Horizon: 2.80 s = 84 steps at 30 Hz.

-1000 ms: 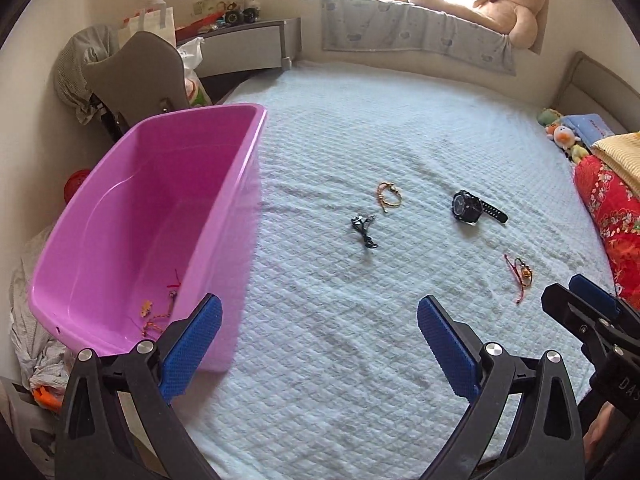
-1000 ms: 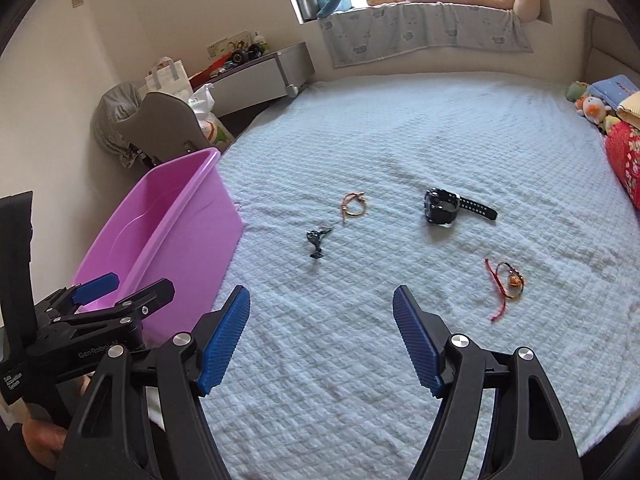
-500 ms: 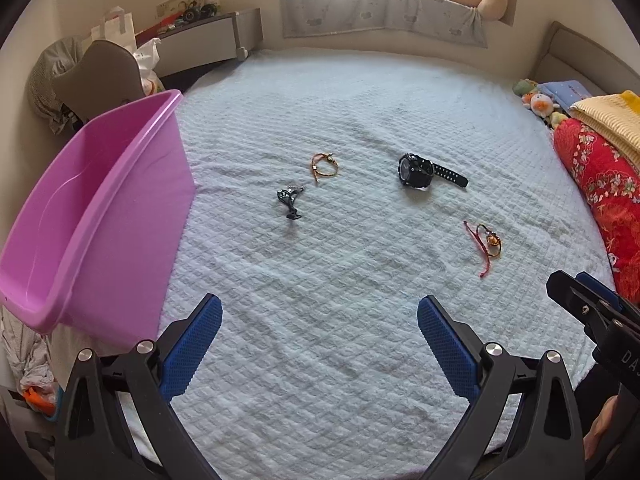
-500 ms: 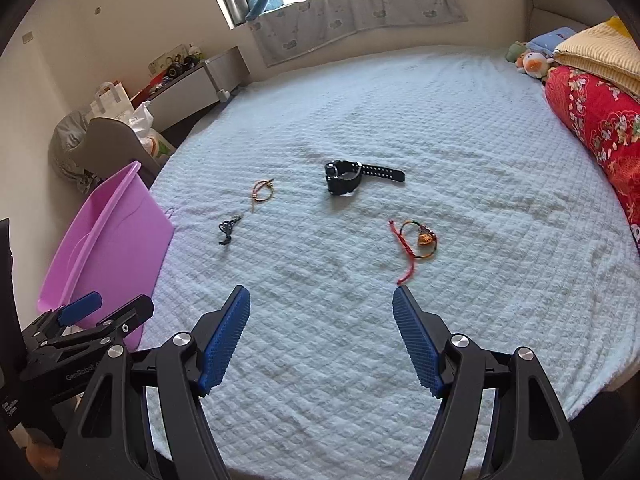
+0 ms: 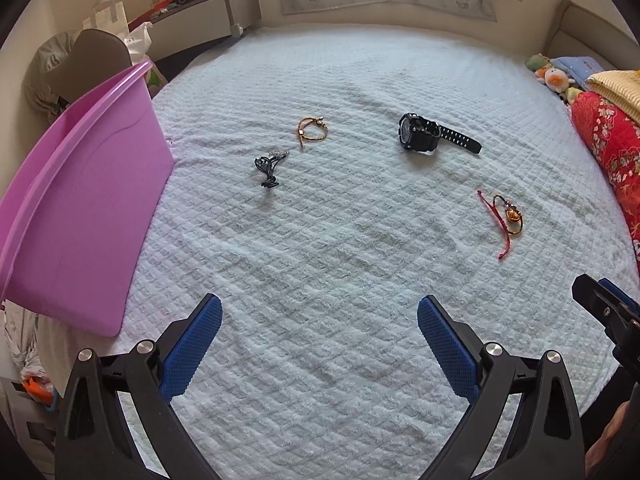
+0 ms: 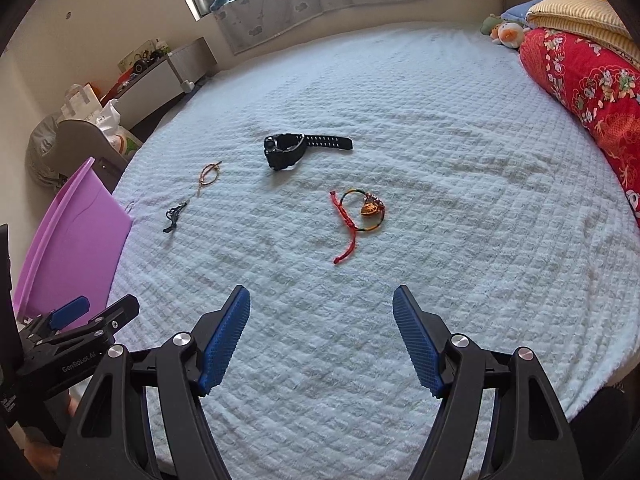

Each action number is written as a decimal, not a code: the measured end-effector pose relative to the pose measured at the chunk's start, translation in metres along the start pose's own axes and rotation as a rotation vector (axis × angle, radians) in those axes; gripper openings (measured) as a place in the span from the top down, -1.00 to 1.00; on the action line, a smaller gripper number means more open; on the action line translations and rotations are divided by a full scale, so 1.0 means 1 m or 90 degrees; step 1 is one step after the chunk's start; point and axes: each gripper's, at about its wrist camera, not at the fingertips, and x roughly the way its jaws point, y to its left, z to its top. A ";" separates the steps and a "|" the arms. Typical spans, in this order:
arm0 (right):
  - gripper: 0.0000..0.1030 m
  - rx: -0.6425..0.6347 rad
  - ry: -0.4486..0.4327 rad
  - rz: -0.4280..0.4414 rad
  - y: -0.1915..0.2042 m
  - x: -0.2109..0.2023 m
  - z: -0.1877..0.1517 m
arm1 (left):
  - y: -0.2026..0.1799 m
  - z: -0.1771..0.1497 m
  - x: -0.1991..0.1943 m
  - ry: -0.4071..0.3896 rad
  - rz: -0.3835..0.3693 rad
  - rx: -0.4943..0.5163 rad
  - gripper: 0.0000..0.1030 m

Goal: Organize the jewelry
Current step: 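Move both tools back over the remaining jewelry on the bed, then grasp the black cord necklace with the left tool while the right tool grasps the heart-charm bracelet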

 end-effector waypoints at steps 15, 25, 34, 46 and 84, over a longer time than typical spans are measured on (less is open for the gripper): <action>-0.37 0.000 0.028 -0.020 -0.004 0.056 0.012 | 0.024 0.023 0.053 0.018 0.039 -0.035 -0.87; -0.37 -0.002 0.040 -0.041 -0.009 0.087 0.024 | 0.035 0.036 0.087 0.026 0.053 -0.044 -0.87; -0.37 0.005 0.046 -0.060 -0.017 0.112 0.038 | 0.046 0.056 0.118 0.021 0.068 -0.041 -0.87; -0.37 0.000 0.055 -0.109 -0.018 0.144 0.052 | 0.046 0.079 0.150 0.014 0.075 -0.028 -0.87; 0.38 -0.043 -0.003 -0.155 -0.006 0.153 0.053 | 0.046 0.109 0.192 -0.004 -0.025 -0.009 0.66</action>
